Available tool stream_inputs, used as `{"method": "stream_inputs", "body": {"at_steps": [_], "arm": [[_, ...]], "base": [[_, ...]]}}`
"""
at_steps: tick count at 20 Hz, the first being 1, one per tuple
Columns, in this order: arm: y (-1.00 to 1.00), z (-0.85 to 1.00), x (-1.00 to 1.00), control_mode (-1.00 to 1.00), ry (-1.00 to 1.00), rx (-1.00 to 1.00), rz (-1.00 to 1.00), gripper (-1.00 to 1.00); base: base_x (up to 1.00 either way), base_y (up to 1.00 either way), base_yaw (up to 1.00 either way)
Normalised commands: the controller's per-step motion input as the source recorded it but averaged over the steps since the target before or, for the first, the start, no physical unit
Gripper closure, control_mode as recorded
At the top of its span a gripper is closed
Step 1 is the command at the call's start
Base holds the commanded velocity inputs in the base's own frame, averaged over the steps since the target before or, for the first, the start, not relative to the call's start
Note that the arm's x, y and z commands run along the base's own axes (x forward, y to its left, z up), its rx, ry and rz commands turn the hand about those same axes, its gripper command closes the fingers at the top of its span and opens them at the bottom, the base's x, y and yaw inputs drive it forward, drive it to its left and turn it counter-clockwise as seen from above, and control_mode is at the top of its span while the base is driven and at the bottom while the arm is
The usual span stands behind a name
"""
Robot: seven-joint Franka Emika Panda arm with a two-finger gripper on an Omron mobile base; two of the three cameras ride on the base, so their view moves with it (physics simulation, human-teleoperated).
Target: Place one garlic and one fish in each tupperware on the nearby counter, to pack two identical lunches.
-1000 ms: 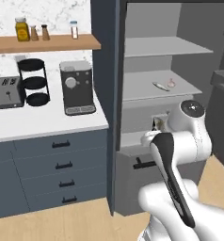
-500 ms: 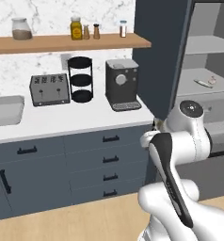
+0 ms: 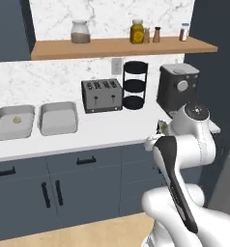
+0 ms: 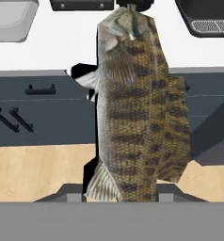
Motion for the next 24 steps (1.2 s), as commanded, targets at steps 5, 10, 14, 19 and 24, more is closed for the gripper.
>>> {"method": "stream_inputs", "body": {"at_steps": [5, 10, 14, 19, 24], "arm": [[0.0, 0.0, 0.0, 1.0, 0.0, 0.0, 0.0, 1.0], [0.0, 0.0, 0.0, 1.0, 0.0, 0.0, 0.0, 1.0], [0.0, 0.0, 0.0, 1.0, 0.0, 0.0, 0.0, 1.0], [0.0, 0.0, 0.0, 1.0, 0.0, 0.0, 0.0, 1.0], [0.0, 0.0, 0.0, 1.0, 0.0, 0.0, 0.0, 1.0]], "base": [[0.47, 1.0, 0.03], [0.5, 1.0, 0.0], [0.64, 1.0, 0.0], [0.66, 0.76, -0.05], [0.43, 0.15, -0.09]]}}
